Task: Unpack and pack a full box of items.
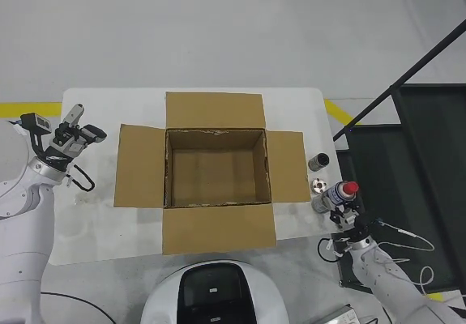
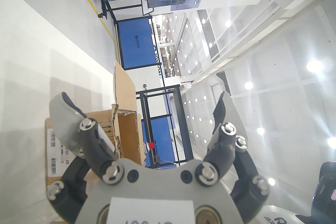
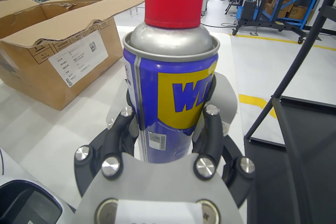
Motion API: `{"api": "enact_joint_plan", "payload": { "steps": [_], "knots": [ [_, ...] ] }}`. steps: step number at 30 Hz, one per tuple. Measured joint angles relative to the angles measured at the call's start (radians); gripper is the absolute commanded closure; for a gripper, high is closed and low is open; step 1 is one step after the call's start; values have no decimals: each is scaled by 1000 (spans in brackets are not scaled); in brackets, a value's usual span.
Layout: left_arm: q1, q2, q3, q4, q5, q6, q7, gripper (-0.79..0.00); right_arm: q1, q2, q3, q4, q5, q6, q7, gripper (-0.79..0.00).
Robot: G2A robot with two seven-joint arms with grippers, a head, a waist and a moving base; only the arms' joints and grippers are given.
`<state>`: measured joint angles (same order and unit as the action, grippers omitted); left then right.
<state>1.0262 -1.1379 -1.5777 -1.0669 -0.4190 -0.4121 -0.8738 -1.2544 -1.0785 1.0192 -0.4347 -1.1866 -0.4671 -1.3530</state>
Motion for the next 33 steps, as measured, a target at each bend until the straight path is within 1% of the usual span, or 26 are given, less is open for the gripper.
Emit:
{"api": "enact_joint_plan", "payload": {
  "steps": [3,5,6,7,8,9,11,16,19,25,29,33],
  "knots": [
    [0,0,0,0,0,0,0,-785,20,-12,-11,28,-2,0,0,0],
    [0,0,0,0,0,0,0,-785,30,-19,-18,45,-6,-1,1,-120],
    [0,0,0,0,0,0,0,-785,33,-22,-20,51,-7,-2,2,-256],
    [0,0,0,0,0,0,0,-785,36,-24,-23,58,-8,-3,3,-329],
    [0,0,0,0,0,0,0,-785,39,-27,-25,66,-8,-4,4,-372],
    [0,0,0,0,0,0,0,-785,41,-30,-27,71,-8,-6,5,-483],
    [0,0,0,0,0,0,0,-785,44,-34,-30,82,-8,-8,8,-785],
    [0,0,0,0,0,0,0,-785,32,-35,-30,73,4,-8,9,-785],
    [0,0,0,0,0,0,0,-785,13,-26,-24,52,9,-3,3,-785],
    [0,0,0,0,0,0,0,-785,-58,1,-19,-8,-4,17,-17,-785],
    [0,0,0,0,0,0,0,-785,-92,17,-13,-30,8,1,-2,-785],
    [0,0,0,0,0,0,0,-785,-91,20,-1,-26,57,-42,41,-785]
  ]
}}
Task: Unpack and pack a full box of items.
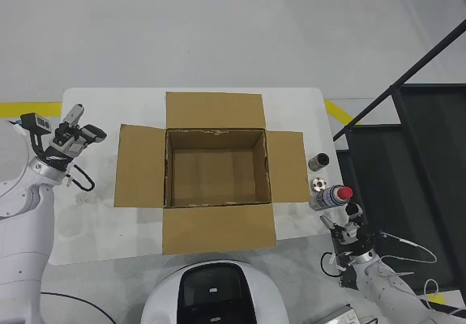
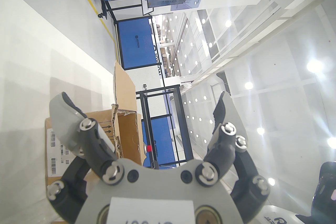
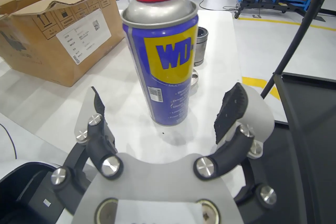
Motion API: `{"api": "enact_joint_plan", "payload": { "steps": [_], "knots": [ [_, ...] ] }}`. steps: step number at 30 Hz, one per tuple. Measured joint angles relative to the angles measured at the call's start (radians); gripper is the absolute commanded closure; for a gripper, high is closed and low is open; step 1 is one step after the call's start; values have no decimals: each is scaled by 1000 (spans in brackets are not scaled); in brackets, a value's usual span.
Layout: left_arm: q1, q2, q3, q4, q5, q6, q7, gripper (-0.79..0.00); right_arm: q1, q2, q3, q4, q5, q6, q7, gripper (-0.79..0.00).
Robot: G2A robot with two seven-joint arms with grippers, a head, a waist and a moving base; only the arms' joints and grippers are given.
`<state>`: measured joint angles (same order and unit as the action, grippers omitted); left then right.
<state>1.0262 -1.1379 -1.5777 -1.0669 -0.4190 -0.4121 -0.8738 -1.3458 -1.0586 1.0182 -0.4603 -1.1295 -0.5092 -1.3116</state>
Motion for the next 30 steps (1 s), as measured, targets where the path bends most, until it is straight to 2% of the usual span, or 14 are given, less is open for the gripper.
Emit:
{"api": "enact_joint_plan", "payload": {
  "steps": [16,17,18,19,20,30],
  "knots": [
    [0,0,0,0,0,0,0,-785,90,-19,-11,41,26,-116,116,-785],
    [0,0,0,0,0,0,0,-785,95,-21,-13,46,23,-120,121,-760],
    [0,0,0,0,0,0,0,-785,99,-23,-14,49,22,-123,124,-413],
    [0,0,0,0,0,0,0,-785,102,-24,-15,52,22,-126,127,-231],
    [0,0,0,0,0,0,0,-785,106,-26,-16,56,21,-129,130,-15],
    [0,0,0,0,0,0,0,-785,106,-30,-20,61,5,-118,119,0]
  ]
}}
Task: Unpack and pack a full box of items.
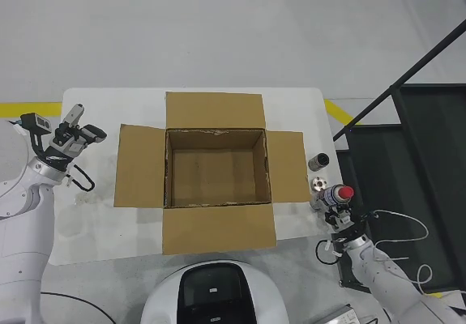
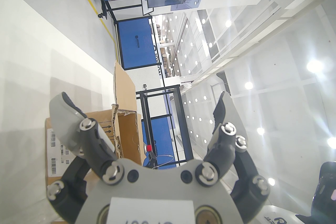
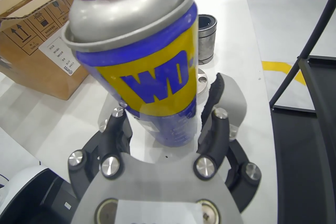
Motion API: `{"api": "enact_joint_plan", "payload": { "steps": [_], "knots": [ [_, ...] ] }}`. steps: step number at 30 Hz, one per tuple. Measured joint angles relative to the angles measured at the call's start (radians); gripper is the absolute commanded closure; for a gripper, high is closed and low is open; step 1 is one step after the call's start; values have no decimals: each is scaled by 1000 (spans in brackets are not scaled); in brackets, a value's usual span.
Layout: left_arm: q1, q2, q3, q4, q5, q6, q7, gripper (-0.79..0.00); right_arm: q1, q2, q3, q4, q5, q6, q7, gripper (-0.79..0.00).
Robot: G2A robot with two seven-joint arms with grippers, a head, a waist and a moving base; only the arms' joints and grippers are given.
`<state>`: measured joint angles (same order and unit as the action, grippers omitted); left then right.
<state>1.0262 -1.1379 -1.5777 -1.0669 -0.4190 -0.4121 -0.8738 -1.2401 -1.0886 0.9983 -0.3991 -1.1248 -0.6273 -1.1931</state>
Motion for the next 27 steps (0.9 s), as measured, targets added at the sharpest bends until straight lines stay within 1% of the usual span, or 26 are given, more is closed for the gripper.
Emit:
{"api": "enact_joint_plan", "payload": {
  "steps": [7,13,19,23,27],
  "knots": [
    [0,0,0,0,0,0,0,-785,-30,3,-4,-33,-17,32,-32,0],
    [0,0,0,0,0,0,0,-785,-84,26,9,-95,-34,77,-77,0],
    [0,0,0,0,0,0,0,-785,-160,83,65,-223,-47,106,-107,0],
    [0,0,0,0,0,0,0,-785,-216,136,128,-342,-83,112,-112,0],
    [0,0,0,0,0,0,0,-785,-270,184,203,-457,-115,89,-89,0]
  ]
}}
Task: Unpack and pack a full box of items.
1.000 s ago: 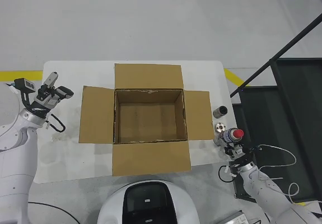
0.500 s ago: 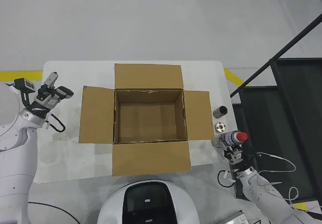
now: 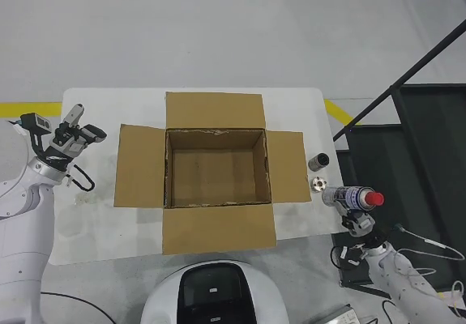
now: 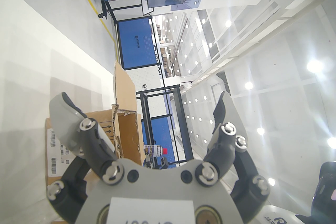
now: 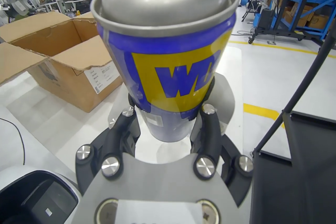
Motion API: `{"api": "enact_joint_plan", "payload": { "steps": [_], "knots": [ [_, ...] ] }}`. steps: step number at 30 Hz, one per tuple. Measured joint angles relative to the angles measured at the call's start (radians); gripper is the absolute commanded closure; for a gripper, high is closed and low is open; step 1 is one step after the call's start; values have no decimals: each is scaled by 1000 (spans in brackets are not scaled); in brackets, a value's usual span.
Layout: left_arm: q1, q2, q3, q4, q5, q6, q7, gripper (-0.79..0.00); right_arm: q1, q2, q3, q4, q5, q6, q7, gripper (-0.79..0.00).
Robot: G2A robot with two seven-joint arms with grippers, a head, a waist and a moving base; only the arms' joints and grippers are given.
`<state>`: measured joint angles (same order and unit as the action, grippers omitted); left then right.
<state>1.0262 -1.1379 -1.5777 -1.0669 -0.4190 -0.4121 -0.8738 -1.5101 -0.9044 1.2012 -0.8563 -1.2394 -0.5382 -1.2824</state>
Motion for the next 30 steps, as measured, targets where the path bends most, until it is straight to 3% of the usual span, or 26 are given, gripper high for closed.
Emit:
{"api": "enact_joint_plan", "payload": {
  "steps": [3,8,17,30],
  "knots": [
    [0,0,0,0,0,0,0,-785,-6,26,56,-54,-35,-35,49,0],
    [0,0,0,0,0,0,0,-785,-1,30,92,-169,-4,-48,209,0],
    [0,0,0,0,0,0,0,-785,-32,29,149,-369,51,88,539,0],
    [0,0,0,0,0,0,0,-785,-41,30,160,-389,57,103,561,0]
  ]
}}
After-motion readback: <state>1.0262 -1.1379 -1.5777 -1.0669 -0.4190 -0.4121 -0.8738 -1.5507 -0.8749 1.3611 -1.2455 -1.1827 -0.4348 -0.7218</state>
